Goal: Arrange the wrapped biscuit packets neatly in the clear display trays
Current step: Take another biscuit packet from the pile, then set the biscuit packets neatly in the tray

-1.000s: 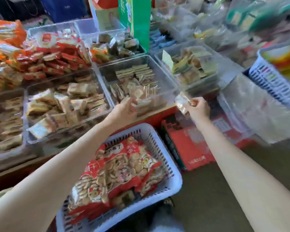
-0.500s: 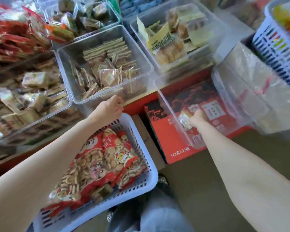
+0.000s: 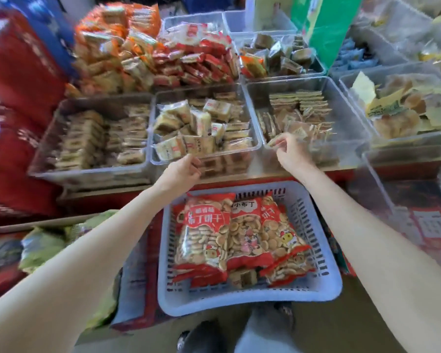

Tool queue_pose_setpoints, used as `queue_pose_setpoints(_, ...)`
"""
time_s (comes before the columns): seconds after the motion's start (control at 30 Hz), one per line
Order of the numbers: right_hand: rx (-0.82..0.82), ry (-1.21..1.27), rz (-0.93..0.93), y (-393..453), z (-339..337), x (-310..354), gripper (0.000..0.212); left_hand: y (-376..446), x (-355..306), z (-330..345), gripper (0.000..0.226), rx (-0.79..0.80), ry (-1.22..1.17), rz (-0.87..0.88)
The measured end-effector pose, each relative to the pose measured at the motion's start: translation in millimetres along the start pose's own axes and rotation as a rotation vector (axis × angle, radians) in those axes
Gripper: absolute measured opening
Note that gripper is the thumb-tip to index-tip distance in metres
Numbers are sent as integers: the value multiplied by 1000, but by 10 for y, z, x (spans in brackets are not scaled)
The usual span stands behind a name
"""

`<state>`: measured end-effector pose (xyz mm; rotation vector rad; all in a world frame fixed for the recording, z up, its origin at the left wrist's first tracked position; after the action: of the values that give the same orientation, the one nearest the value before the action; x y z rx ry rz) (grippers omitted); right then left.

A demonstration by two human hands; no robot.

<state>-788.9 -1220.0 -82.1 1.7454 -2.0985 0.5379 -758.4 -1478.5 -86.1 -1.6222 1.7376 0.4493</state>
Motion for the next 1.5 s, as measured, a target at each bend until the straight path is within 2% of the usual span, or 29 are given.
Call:
queue_pose_setpoints(0.23, 70, -173, -555, -414, 1062, 2348, 24, -635, 1232, -1182, 28, -192, -48, -144)
queue_pose_setpoints(0.33, 189, -379, -729, -396, 1637, 2912, 29, -864, 1685, -1316, 26, -223, -145, -245)
queue_pose_setpoints(0.4, 218, -576, -768, -296, 1962, 3087, 32, -967, 1925, -1411, 25, -266, -186, -299)
queue_pose_setpoints(0.5, 150, -819, -665, -100, 2148, 3143, 35, -1048, 2101, -1591, 26, -339, -184, -322)
queue_pose_setpoints(0.67, 45, -787, -473, 131, 1848, 2856, 44, -891, 2084, -1635, 28, -303, -159, -337)
queue_pose_setpoints(0.73, 119, -808, -410, 223, 1699, 2627, 46, -736, 1963, -1608, 29, -277, -137, -312)
queue_pose_setpoints(0.87, 263, -864, -526, 251, 1600, 2515, 25, -358, 1602, -1520, 28, -207, -83, -211)
queue_pose_setpoints(0.93, 255, -711, -518, 294, 1485, 2529, 19, -236, 1459, -1493, 27, -182, -81, -177)
queue_pose_setpoints(1.07, 149, -317, -488, 373, 1133, 2672, 25, -151, 1392, -1592, 23, -209, -126, -138)
queue_pose_setpoints(1.1, 143, -321, -513, 358, 1121, 2723, 26, -144, 1403, -1616, 23, -211, -121, -128)
queue_pose_setpoints(1.23, 240, -611, -529, 296, 1380, 2662, 22, -128, 1555, -1657, 25, -207, -101, -133)
queue_pose_setpoints(1.3, 192, -677, -568, 277, 1494, 2757, 22, -138, 1684, -1694, 25, -210, -106, -155)
queue_pose_setpoints(1.4, 130, -639, -681, 205, 1779, 3117, 24, -190, 1859, -1780, 25, -232, -122, -190)
queue_pose_setpoints(1.5, 238, -798, -568, 228, 2133, 3132, 29, -255, 1986, -1898, 25, -245, -91, -195)
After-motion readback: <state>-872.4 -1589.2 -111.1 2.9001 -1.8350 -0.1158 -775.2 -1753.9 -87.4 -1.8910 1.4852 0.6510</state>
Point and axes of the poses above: each hand's wrist, its own y-axis towards the middle knuckle, its own z-axis out of the palm, x = y × z, the point moved 10 cm from there along y, towards the middle knuckle, and after that the axes turned 9 degrees about -y, right-handed, at the moved point
